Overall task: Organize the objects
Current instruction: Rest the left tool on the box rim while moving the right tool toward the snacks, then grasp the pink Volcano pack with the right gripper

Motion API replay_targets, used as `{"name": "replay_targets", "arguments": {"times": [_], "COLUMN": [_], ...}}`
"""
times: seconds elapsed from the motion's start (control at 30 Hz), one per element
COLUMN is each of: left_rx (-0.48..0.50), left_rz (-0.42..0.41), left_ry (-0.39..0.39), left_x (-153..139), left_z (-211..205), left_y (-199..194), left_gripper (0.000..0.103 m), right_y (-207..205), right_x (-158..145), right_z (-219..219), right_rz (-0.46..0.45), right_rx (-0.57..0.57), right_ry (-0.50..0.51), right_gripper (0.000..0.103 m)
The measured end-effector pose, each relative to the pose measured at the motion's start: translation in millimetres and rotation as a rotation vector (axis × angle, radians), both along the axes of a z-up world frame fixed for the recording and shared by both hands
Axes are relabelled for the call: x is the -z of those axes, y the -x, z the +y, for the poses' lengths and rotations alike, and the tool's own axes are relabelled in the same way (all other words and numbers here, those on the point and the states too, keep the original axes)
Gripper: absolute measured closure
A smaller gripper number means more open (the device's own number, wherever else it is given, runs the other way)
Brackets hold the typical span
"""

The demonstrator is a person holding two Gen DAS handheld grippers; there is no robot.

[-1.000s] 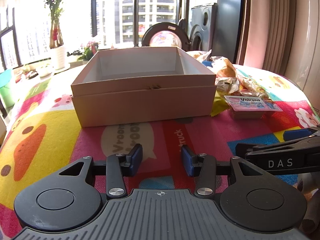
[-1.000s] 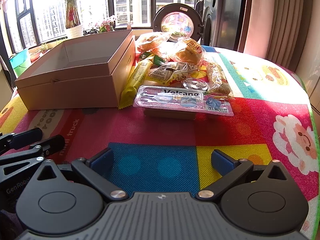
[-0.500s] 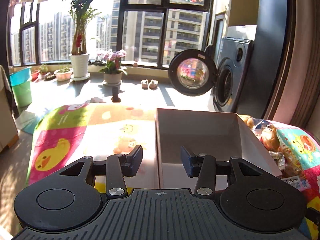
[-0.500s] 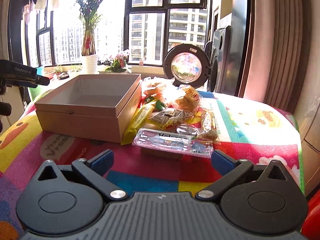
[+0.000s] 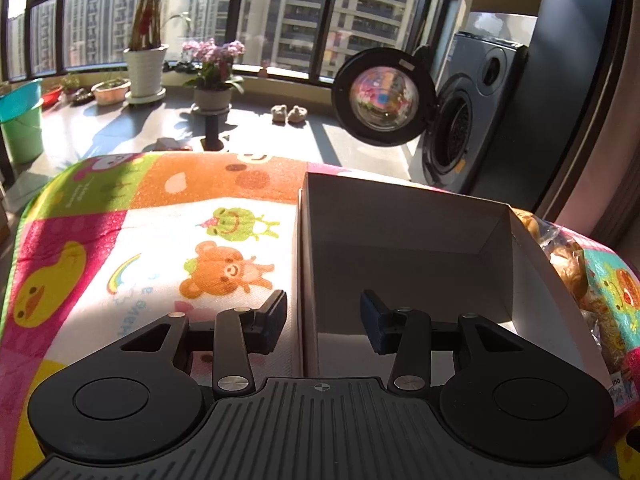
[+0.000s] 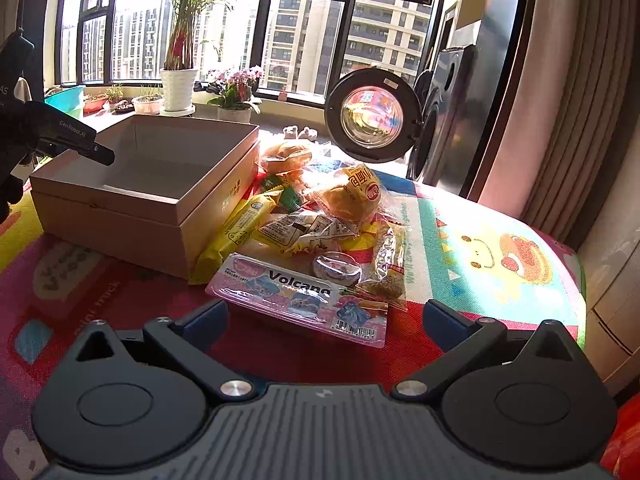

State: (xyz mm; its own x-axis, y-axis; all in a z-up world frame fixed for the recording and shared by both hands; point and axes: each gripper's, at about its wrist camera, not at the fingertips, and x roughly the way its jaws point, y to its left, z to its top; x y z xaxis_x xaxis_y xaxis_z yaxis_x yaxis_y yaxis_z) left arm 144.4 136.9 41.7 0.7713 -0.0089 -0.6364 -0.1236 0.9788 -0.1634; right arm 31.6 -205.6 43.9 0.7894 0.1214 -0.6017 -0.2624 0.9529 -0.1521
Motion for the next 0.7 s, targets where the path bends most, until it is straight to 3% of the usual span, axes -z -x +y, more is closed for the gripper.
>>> {"name": "replay_targets", "arguments": {"times": [0.07, 0.17, 0.23, 0.27, 0.3, 0.5, 0.6, 0.7], "left_rx": [-0.027, -0.027, -0.027, -0.031, -0.037, -0.039, -0.014, -0.010], "left_rz": [-0.027, -0.020, -0.024, -0.019, -0.010, -0.030, -0.036, -0.045], "left_ry": [-0.029, -0.059, -0.071, -0.065, -0.053, -0.098, -0.080, -0.060], "left_x": [-2, -2, -1, 0, 2, 9, 9, 10], "left_z": [-1, -3, -4, -4, -2, -11, -10, -8], "left_y": [3, 3, 3, 2, 1, 5, 7, 8], "left_gripper": [0.085, 0.089, 0.090, 0.091, 0.091, 0.091, 0.090, 0.089], "right_y": [-18, -46, -61, -67, -71, -61, -38, -15], "right_x": [1, 2, 6, 8, 11, 15, 16, 8], "right_z": [-8, -28, -38, -41, -43, -55, -57, -42], "right_rz": [0.021, 0.076, 0.093, 0.114, 0.134, 0.238, 0.361, 0.303], "right_rx": [0.028, 0.127, 0.205, 0.219, 0.227, 0.236, 0.147, 0.106], "right_ry": [-0.042, -0.159, -0.192, -0.200, -0.210, -0.254, -0.341, -0.271], "right_gripper": [0.000, 0.000, 0.020, 0.042, 0.054, 0.055, 0.055, 0.055]}}
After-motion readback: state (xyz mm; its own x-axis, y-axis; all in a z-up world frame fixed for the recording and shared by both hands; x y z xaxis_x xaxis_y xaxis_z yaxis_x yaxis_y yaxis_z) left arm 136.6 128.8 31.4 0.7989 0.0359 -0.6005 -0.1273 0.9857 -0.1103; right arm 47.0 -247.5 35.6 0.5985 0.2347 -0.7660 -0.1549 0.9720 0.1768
